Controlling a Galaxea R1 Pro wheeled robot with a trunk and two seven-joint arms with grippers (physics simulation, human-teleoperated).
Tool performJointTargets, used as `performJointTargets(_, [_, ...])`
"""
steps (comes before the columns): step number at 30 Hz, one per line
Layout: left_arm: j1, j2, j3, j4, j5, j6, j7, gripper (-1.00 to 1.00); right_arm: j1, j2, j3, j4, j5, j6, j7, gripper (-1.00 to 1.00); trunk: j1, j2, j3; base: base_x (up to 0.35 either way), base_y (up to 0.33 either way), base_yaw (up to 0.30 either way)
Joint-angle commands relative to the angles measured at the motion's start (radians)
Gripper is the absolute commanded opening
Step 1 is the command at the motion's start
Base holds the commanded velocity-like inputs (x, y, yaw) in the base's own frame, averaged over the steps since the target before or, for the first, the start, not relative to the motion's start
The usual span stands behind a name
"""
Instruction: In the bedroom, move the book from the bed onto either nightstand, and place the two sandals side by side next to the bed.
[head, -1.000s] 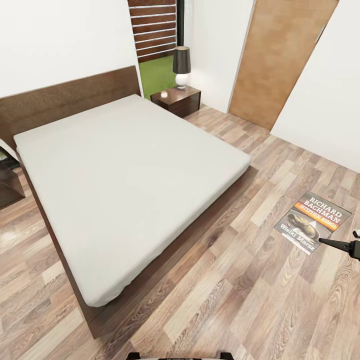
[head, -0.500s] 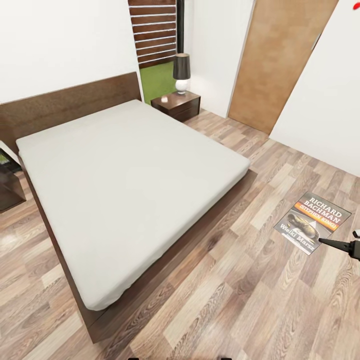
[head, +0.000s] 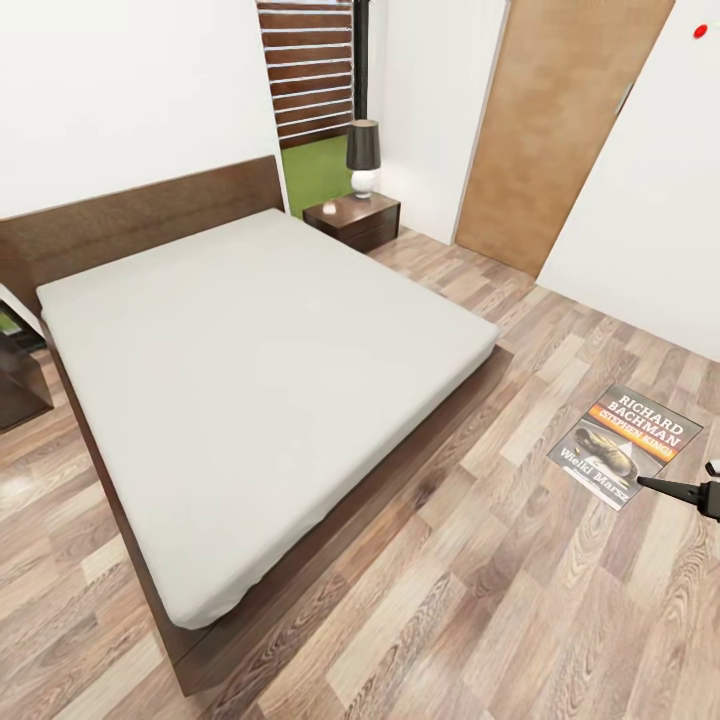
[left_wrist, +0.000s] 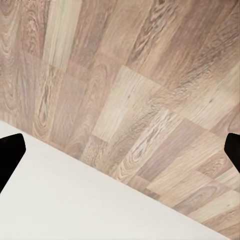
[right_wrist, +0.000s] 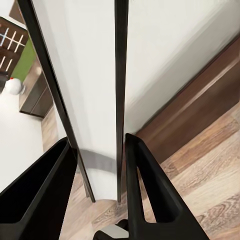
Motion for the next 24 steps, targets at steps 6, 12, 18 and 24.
performJointTargets(6, [0.000, 0.000, -0.005, -0.001, -0.006, 0.002, 0.003, 1.00, -0.001, -0.001, 0.000, 0.001, 0.000, 0.010, 0.003, -1.00, 0.001, -0.001, 0.008, 0.000, 0.000, 0.000])
performJointTargets(12, [0.000, 0.000, -0.005, -0.001, -0.006, 0.002, 0.003, 1.00, -0.001, 0.000, 0.000, 0.001, 0.000, 0.010, 0.003, -1.00, 0.001, -0.001, 0.018, 0.000, 0.000, 0.000])
performJointTargets(18, [0.000, 0.000, -0.005, -0.001, -0.006, 0.003, 0.003, 1.00, -0.001, 0.000, 0.000, 0.001, 0.000, 0.010, 0.003, -1.00, 0.001, -0.001, 0.028, 0.000, 0.000, 0.000])
performJointTargets(24, [0.000, 0.000, -0.006, -0.001, -0.006, 0.003, 0.003, 1.00, -0.001, 0.000, 0.000, 0.001, 0.000, 0.010, 0.003, -1.00, 0.001, -0.001, 0.037, 0.000, 0.000, 0.000])
